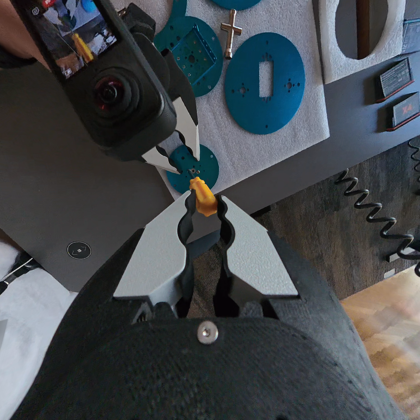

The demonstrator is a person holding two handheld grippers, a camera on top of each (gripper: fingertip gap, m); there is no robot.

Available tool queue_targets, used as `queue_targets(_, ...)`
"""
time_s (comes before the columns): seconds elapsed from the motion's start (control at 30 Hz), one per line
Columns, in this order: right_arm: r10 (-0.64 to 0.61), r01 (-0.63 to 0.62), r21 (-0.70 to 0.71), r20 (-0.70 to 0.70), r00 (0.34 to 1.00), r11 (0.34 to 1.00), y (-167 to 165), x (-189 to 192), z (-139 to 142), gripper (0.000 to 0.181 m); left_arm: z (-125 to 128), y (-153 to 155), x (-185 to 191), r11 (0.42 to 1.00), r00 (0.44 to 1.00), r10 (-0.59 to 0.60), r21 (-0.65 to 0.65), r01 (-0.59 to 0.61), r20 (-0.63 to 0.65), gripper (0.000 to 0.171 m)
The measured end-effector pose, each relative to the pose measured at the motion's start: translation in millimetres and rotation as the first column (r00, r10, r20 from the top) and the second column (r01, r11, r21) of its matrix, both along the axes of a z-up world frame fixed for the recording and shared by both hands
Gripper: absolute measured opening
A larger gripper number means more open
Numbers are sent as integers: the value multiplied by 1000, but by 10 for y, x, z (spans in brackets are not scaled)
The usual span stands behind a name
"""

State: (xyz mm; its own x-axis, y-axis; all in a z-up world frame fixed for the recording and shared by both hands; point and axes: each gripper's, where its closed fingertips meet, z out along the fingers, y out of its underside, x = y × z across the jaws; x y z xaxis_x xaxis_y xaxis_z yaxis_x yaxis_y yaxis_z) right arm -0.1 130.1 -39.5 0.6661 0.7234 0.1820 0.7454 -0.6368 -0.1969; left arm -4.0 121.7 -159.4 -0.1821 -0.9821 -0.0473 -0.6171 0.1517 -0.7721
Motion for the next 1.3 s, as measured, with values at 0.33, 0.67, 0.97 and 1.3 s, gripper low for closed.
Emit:
queue_targets(0.33,-53,58,-53,94,994,997,65,-98,-9,18,98,-21,26,1000,999,-3,-24,4,54,22)
queue_targets(0.67,85,-85,-111,-5,996,990,45,-127,-6,17,392,-40,162,1000,978,-23,11,22,209,3)
queue_targets(0.97,767,-747,185,-69,638,638,-26,-131,231,1,388,-76,168,999,979,-41,3,41,199,3)
queue_targets(1.3,855,-856,31,43,517,516,-130,-83,131,39,384,-82,182,999,979,-43,3,43,199,2)
